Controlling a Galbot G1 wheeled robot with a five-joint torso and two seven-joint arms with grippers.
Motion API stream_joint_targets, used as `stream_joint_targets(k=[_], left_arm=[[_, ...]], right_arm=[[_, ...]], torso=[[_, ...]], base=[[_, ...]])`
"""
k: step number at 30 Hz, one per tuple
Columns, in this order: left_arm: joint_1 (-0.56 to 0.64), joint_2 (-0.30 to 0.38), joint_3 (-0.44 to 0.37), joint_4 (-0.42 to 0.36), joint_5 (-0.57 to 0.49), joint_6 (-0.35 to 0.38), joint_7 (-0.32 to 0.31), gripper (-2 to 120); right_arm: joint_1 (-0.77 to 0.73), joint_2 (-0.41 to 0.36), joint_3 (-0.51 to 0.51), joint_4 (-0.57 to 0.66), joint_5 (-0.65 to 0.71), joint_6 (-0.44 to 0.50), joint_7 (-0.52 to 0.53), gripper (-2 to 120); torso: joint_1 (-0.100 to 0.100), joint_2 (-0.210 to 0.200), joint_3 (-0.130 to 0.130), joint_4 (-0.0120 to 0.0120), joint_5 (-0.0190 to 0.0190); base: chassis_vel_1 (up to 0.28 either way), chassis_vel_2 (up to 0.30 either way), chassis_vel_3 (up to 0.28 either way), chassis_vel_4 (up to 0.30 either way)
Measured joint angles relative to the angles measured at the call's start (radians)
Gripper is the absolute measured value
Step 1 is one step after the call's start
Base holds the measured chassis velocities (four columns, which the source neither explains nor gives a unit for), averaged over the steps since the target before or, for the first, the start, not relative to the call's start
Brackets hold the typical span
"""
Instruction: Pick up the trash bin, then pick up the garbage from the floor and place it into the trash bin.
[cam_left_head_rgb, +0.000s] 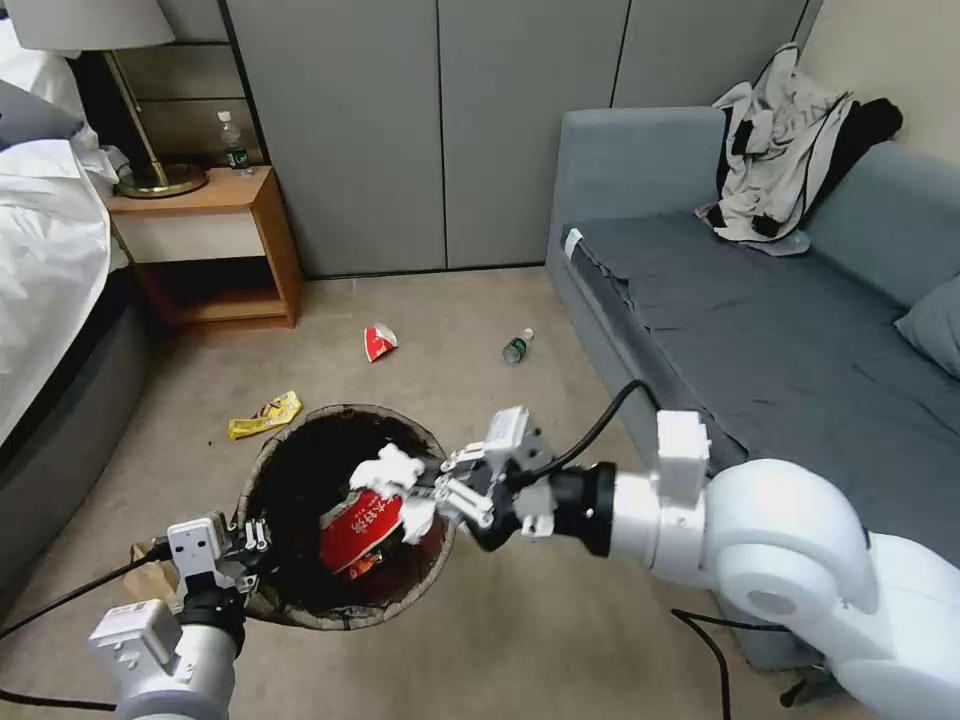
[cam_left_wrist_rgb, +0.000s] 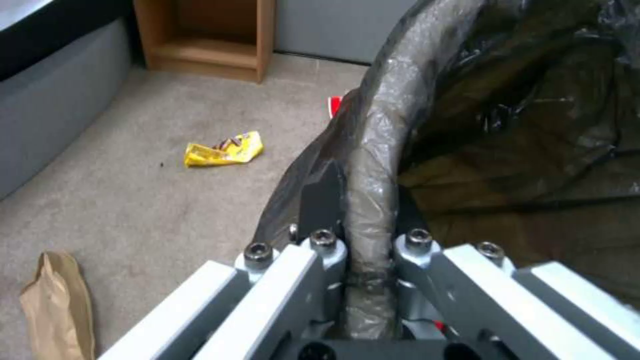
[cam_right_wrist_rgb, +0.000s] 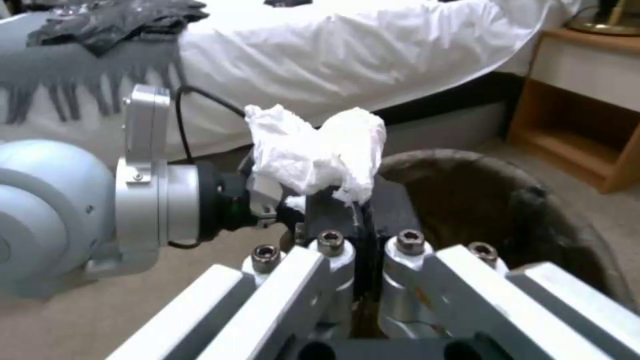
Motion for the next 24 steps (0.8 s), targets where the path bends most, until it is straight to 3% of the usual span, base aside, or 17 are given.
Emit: stream_joint_targets(k=[4,13,24], left_arm=[[0.000,-0.001,0.000,0.000,0.001,0.000,0.001,3],[0.000,-0.003,0.000,0.000,0.001,0.000,0.002,3],[0.000,-0.004,0.000,0.000,0.002,0.000,0.003,3]], right_arm=[[0.032,0.034,-0.079,-0.023,-0.043,-0.014,0.029,0],[0.038,0.082,-0.154,-0.083,-0.153,-0.022,0.055,0],[0.043,0.122,-0.188,-0.151,-0.267,-0.022,0.060,0]], torso=[[0.000,0.000,0.000,0.0000,0.0000],[0.000,0.000,0.000,-0.0001,0.0000],[0.000,0.000,0.000,-0.0001,0.0000]], base=[[0.000,0.000,0.000,0.000],[0.000,0.000,0.000,0.000],[0.000,0.000,0.000,0.000]])
